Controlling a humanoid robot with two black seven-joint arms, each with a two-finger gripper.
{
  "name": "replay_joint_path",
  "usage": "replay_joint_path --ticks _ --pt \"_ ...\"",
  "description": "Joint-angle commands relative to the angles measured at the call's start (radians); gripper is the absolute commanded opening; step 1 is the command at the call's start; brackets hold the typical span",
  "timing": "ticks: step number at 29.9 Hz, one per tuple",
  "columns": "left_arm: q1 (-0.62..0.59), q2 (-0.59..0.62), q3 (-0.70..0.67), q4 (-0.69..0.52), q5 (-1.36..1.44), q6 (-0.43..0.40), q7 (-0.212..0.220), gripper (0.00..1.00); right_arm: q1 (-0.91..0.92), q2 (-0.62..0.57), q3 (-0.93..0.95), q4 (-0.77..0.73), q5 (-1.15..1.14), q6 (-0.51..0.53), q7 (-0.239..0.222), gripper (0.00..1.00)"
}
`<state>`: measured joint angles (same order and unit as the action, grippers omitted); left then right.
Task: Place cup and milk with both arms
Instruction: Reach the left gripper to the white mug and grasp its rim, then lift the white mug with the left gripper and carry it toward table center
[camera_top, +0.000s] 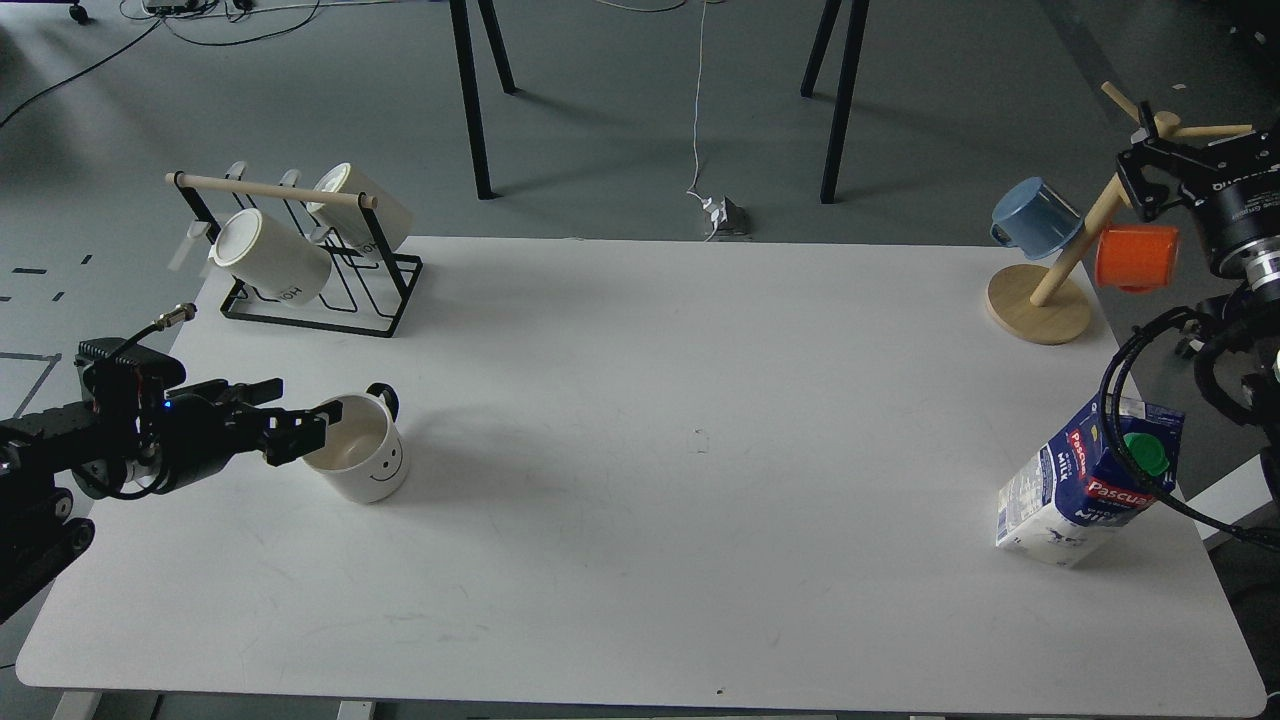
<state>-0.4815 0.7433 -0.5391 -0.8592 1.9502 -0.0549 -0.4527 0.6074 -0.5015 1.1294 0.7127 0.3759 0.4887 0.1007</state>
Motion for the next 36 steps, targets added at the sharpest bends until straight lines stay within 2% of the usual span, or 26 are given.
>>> replay_joint_path --ticks 1,7,10,13,14,23,26,30,34,36 --pt "0.001 -0.008 0.011 0.008 0.004 0.003 0.002 0.75 0.002 0.001 0.01 0.001 0.0 0.0 -0.001 0.99" --pt "0.0 -0.047 0.036 0.026 0.004 0.026 0.012 0.67 0.003 0.001 0.009 0.002 0.0 0.0 -0.001 0.99" --pt "-0.006 -0.053 0.039 0.049 0.006 0.023 0.011 0.48 0.003 0.001 0.01 0.001 0.0 0.0 -0.001 0.99" --pt "-0.023 -0.051 0.065 0.062 0.006 0.012 0.008 0.19 0.003 0.001 0.01 0.001 0.0 0.0 -0.001 0.99" --pt "-0.028 -0.05 0.077 0.063 0.006 0.009 0.005 0.12 0.003 0.001 0.01 0.001 0.0 0.0 -0.001 0.99" --pt "-0.052 -0.051 0.09 0.049 0.003 -0.003 -0.014 0.01 0.003 0.003 0.006 -0.001 -0.002 0.0 -0.001 0.99" --pt "-0.13 -0.055 0.088 0.013 0.001 -0.072 -0.015 0.01 0.003 0.005 0.0 -0.001 -0.002 0.0 -0.001 0.99" --pt "-0.232 -0.045 0.076 -0.128 -0.004 -0.212 -0.011 0.01 0.015 0.006 -0.002 -0.001 -0.003 0.0 -0.001 0.99" --pt "-0.287 -0.1 0.091 -0.179 0.006 -0.252 0.034 0.01 0.018 0.009 -0.002 -0.001 -0.002 0.0 -0.001 0.99" --pt "-0.304 -0.178 0.097 -0.181 0.025 -0.278 0.087 0.01 0.018 0.011 -0.002 -0.001 -0.002 0.0 -0.001 0.99"
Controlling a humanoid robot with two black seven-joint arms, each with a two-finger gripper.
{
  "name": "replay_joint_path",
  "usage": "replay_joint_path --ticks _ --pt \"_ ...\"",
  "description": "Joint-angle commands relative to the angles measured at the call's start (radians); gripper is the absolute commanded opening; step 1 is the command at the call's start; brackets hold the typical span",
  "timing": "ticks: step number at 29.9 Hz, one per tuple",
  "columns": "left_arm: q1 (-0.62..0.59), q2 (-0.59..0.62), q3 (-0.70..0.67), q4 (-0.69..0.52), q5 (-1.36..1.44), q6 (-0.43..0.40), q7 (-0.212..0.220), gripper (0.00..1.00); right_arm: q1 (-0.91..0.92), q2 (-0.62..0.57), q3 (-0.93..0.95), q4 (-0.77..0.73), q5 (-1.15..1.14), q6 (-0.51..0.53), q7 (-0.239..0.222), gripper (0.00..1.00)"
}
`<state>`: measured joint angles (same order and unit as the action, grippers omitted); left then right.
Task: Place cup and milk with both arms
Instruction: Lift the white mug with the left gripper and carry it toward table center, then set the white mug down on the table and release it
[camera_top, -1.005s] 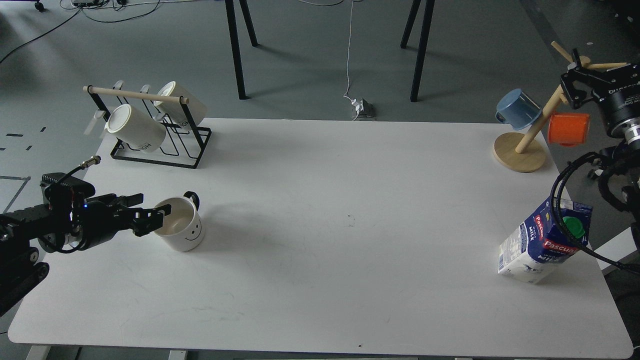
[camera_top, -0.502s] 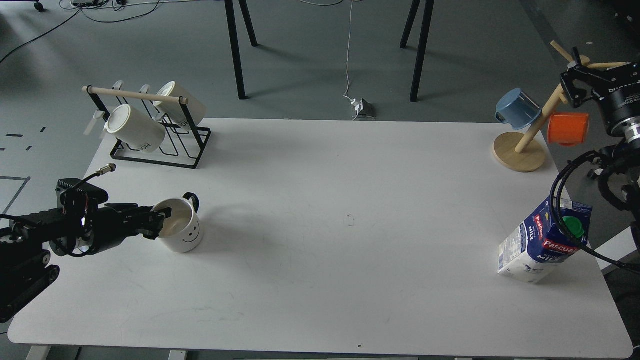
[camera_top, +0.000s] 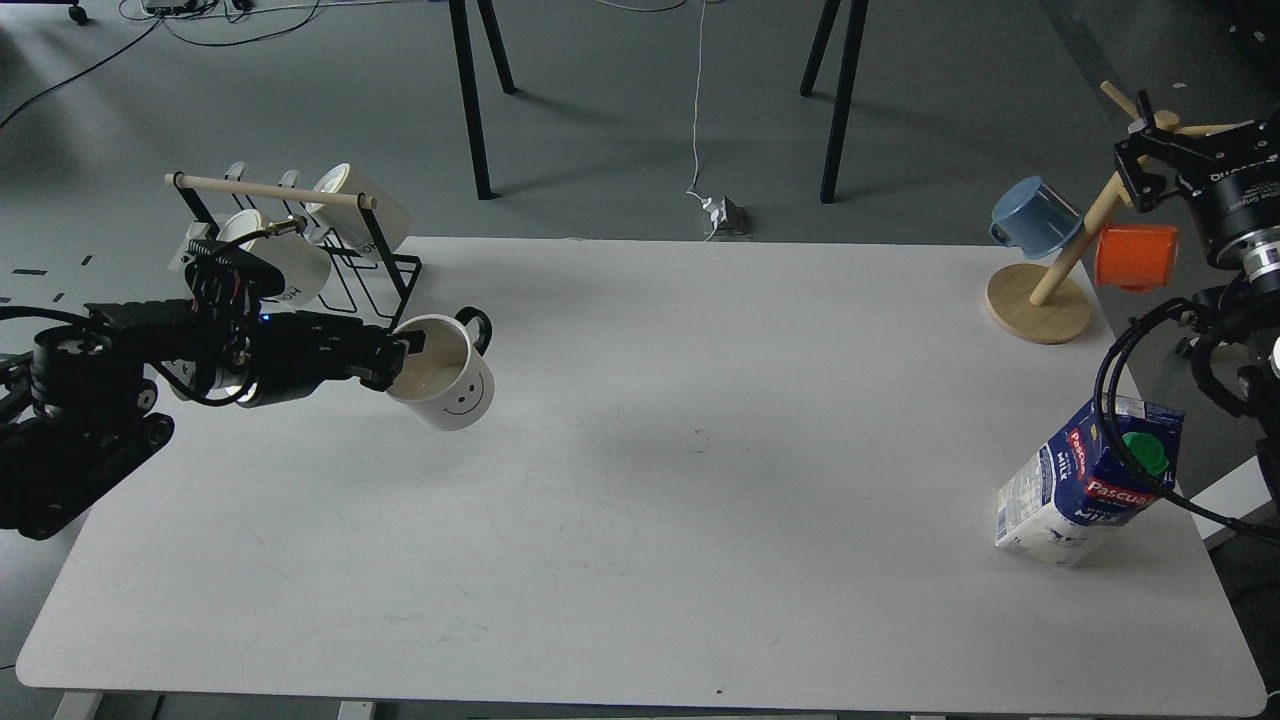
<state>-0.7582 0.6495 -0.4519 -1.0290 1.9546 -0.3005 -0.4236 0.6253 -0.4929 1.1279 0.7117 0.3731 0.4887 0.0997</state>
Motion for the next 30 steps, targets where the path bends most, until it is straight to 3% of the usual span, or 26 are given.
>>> replay_joint_path --ticks 1,8,13,20,30 --pt "-0.044 -0.12 0.012 -0.011 0.042 -0.054 0.075 0.01 0.001 0.0 0.0 0.0 0.0 0.0 0.0 0.99" --pt "-0.108 -0.393 0.021 0.0 0.227 -0.187 0.128 0.02 -0.003 -0.007 0.003 -0.005 0.0 0.0 0.0 0.99" --pt "-0.089 -0.536 0.071 0.02 0.227 -0.188 0.146 0.02 -0.003 -0.01 0.01 -0.003 0.0 0.0 0.0 0.99" --pt "-0.033 -0.561 0.141 0.026 0.227 -0.188 0.227 0.03 -0.007 -0.004 0.013 -0.001 0.0 0.0 0.0 0.99" --pt "-0.018 -0.607 0.134 0.075 0.227 -0.188 0.235 0.08 -0.007 -0.009 0.012 -0.001 0.0 0.0 0.0 0.99"
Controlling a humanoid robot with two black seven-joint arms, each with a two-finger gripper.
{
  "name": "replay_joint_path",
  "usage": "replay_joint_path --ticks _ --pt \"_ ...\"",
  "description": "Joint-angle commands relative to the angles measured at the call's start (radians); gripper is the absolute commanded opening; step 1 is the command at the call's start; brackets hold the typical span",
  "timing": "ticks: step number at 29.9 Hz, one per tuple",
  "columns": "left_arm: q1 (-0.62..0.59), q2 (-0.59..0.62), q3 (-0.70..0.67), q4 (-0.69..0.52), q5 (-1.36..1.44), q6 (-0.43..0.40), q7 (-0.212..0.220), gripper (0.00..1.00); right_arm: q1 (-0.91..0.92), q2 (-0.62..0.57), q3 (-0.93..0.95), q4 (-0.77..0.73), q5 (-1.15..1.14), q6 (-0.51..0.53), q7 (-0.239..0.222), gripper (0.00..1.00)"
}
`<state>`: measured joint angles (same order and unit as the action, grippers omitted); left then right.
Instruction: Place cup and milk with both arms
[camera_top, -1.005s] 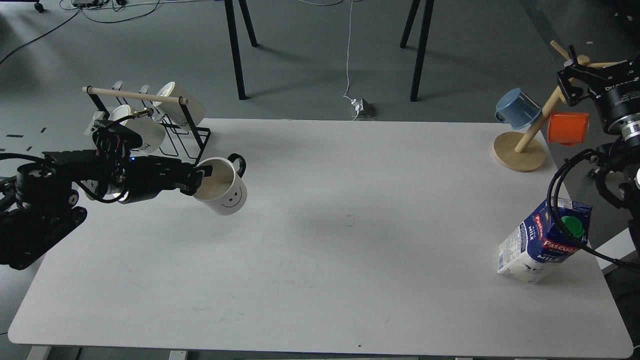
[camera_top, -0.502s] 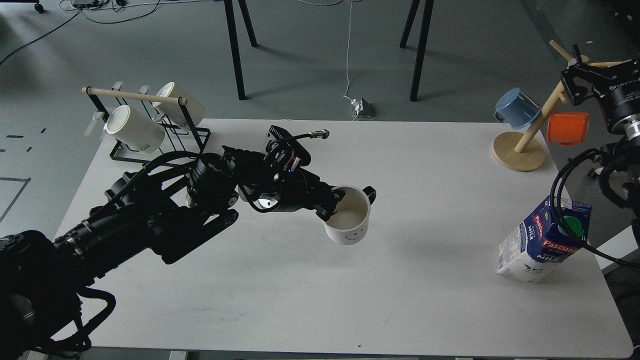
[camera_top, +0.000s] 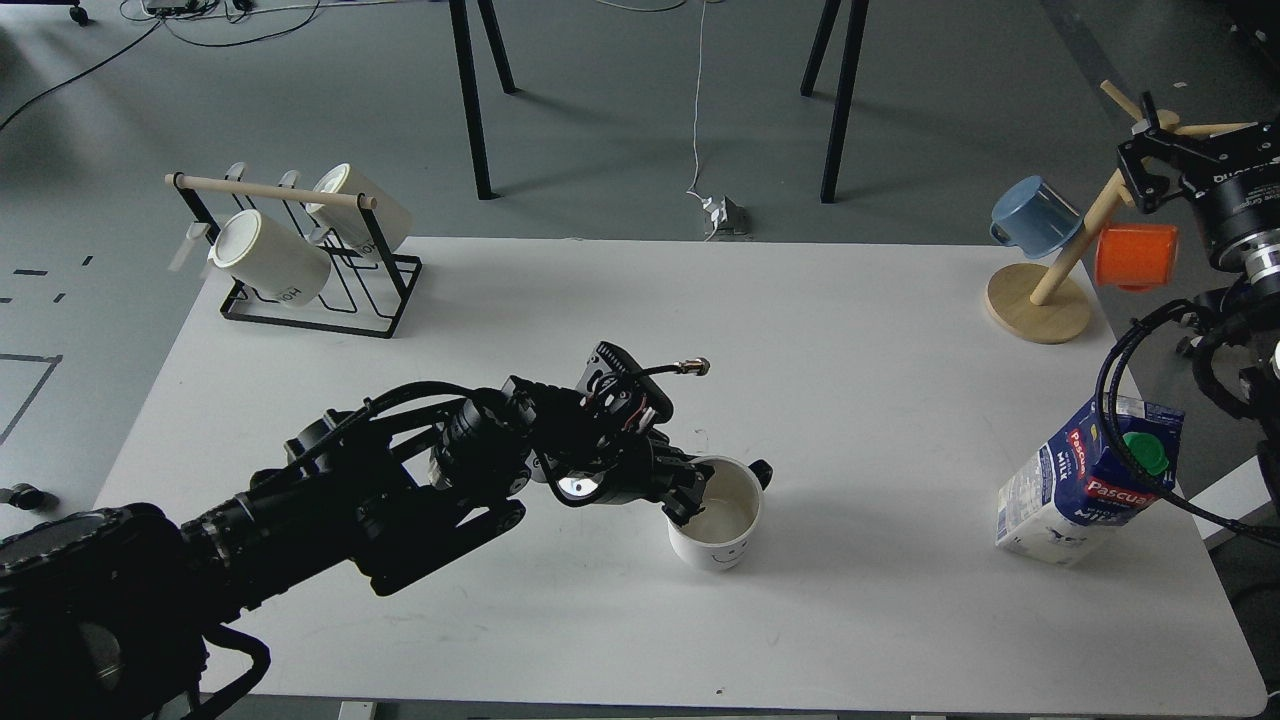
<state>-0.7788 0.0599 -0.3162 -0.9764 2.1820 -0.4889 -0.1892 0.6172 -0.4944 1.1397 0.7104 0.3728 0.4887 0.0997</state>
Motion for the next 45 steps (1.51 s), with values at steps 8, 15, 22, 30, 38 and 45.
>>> replay_joint_path --ticks 8,15,22,30,38,45 --pt "0.001 -0.017 -0.026 0.021 0.0 0.0 -0.003 0.57 -0.002 -0.009 0.0 -0.003 0.0 0.0 0.0 0.99" --pt "-0.002 0.03 -0.196 -0.011 0.0 0.062 -0.013 0.91 -0.007 -0.021 0.0 0.003 0.001 0.0 0.0 0.99" --pt "0.009 0.198 -0.421 -0.139 -0.342 0.073 -0.019 0.94 -0.071 -0.114 0.018 0.093 0.012 0.0 -0.009 0.99" --pt "0.03 0.285 -0.679 -0.085 -1.043 0.075 -0.007 0.99 -0.298 -0.131 0.124 0.288 0.012 0.0 -0.005 0.99" --pt "0.035 0.304 -0.745 -0.015 -1.435 0.214 -0.012 0.99 -0.677 -0.131 0.305 0.517 0.089 0.0 0.002 0.99" --pt "0.047 0.314 -0.816 0.074 -1.888 0.204 -0.004 0.99 -0.937 -0.118 0.451 0.649 0.107 0.0 0.0 0.99"
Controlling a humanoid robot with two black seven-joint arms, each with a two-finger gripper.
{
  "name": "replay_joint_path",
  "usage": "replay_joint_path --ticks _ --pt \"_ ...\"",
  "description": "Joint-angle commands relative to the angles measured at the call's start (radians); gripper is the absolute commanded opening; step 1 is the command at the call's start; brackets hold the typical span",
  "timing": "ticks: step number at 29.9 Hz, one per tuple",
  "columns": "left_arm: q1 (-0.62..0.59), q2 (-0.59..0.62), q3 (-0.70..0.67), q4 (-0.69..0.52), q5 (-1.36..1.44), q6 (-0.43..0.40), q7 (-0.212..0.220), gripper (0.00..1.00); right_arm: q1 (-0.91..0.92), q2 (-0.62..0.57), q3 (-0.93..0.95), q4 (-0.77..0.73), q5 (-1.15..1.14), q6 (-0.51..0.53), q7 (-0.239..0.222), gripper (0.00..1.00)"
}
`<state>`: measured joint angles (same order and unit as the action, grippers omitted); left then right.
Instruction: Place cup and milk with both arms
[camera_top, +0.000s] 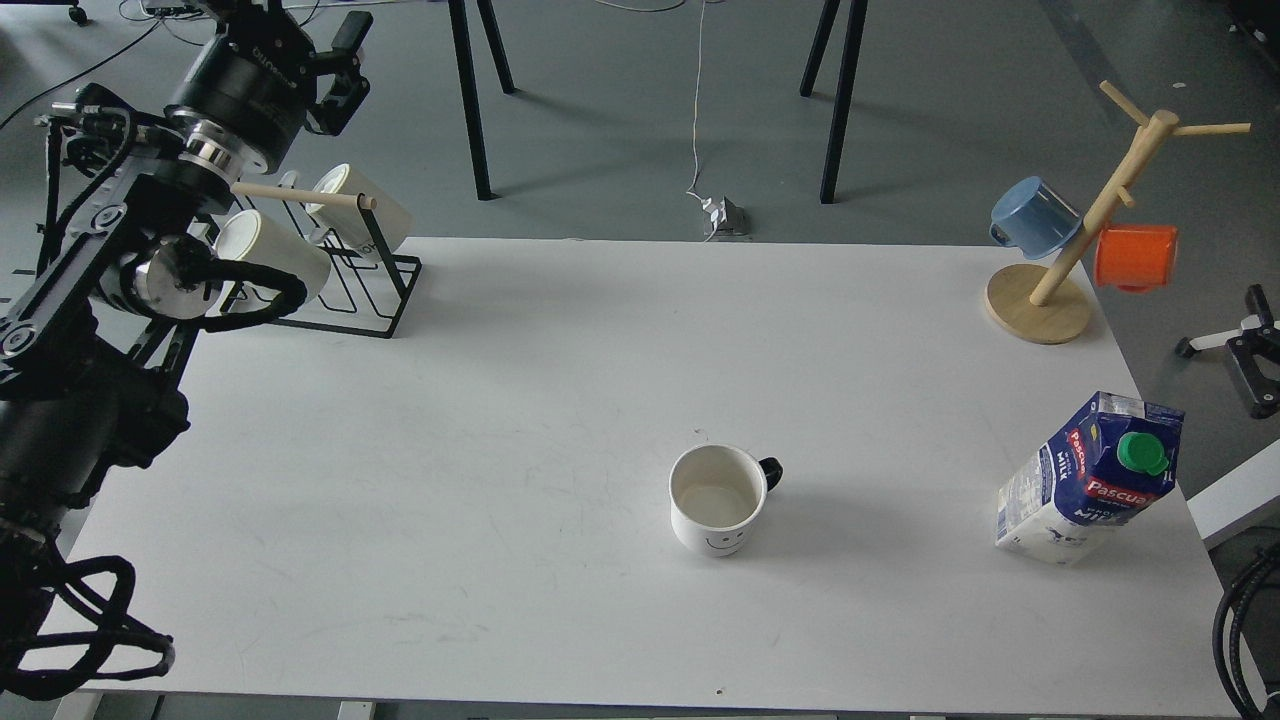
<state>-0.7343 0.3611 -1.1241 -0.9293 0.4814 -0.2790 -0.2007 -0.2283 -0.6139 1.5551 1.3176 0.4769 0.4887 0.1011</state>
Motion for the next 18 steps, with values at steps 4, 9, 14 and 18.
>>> replay_joint_path --ticks 4,9,14,18 --pt "0.004 0.053 -0.008 0.053 -0.36 -0.061 0.018 0.99 -0.228 0.017 0.036 0.083 0.006 0.0 -0.004 0.99" --pt "0.003 0.058 -0.005 0.121 -0.38 -0.069 0.029 0.99 -0.354 0.12 0.002 0.104 0.008 0.0 -0.012 0.99" --pt "0.003 0.056 0.001 0.174 -0.38 -0.072 0.047 1.0 -0.411 0.169 -0.091 0.126 -0.006 0.0 -0.011 0.99" --pt "-0.002 0.055 0.001 0.211 -0.383 -0.074 0.047 1.0 -0.407 0.187 -0.154 0.121 -0.02 0.0 -0.012 0.99"
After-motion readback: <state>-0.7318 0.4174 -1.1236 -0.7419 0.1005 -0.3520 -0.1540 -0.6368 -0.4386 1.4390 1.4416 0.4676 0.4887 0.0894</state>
